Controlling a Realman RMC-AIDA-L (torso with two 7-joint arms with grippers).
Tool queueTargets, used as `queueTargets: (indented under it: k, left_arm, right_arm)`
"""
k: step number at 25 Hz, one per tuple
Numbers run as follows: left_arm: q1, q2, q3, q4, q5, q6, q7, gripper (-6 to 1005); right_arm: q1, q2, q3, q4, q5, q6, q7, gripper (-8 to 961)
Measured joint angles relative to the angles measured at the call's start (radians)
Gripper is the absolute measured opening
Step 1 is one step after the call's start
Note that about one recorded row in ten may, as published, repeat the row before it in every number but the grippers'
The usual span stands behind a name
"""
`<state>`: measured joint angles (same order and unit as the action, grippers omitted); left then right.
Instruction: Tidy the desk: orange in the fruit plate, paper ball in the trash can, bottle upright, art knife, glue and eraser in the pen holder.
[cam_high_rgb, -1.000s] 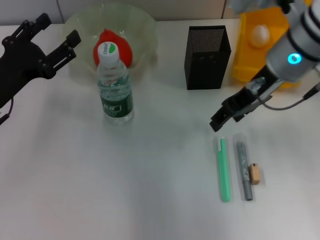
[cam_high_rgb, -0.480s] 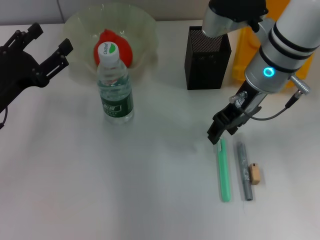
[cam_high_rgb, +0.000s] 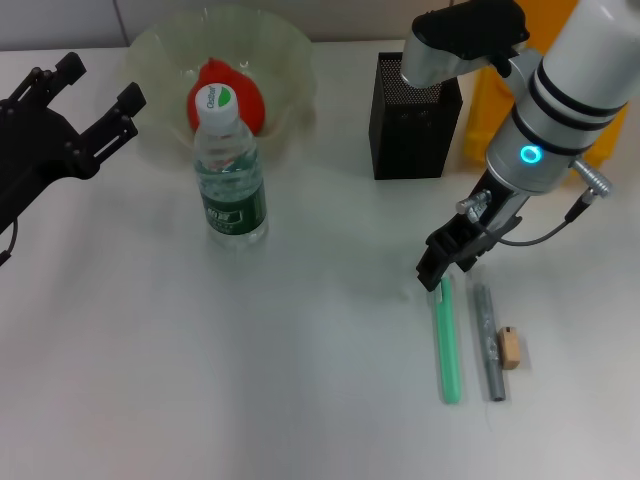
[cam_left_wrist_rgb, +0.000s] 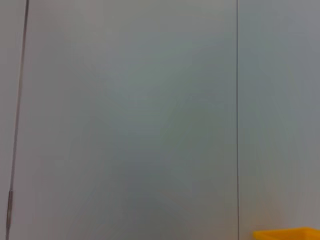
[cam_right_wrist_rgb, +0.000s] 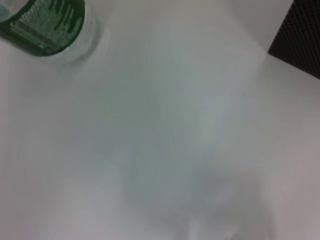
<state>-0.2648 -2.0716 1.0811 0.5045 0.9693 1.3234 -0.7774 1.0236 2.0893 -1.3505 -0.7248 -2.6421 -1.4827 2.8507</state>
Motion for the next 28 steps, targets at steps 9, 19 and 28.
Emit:
queueTargets:
  k: [9, 19, 28]
  left_arm:
    - [-0.006, 0.001, -0.004, -0.014, 0.000, 0.001, 0.015, 799]
    - [0.001, 0.001, -0.015, -0.014, 0.000, 0.001, 0.017, 800]
    - [0.005, -0.001, -0.026, -0.024, -0.001, 0.000, 0.033, 800]
  right_arm:
    - [0.004, 0.003, -0.048, 0.048, 0.041, 0.042, -0.001, 498]
    - [0.026, 0.003, -0.065, 0.090, 0.053, 0.069, 0.000, 475]
    - [0.055, 0.003, -0.065, 0.138, 0.054, 0.088, 0.000, 455]
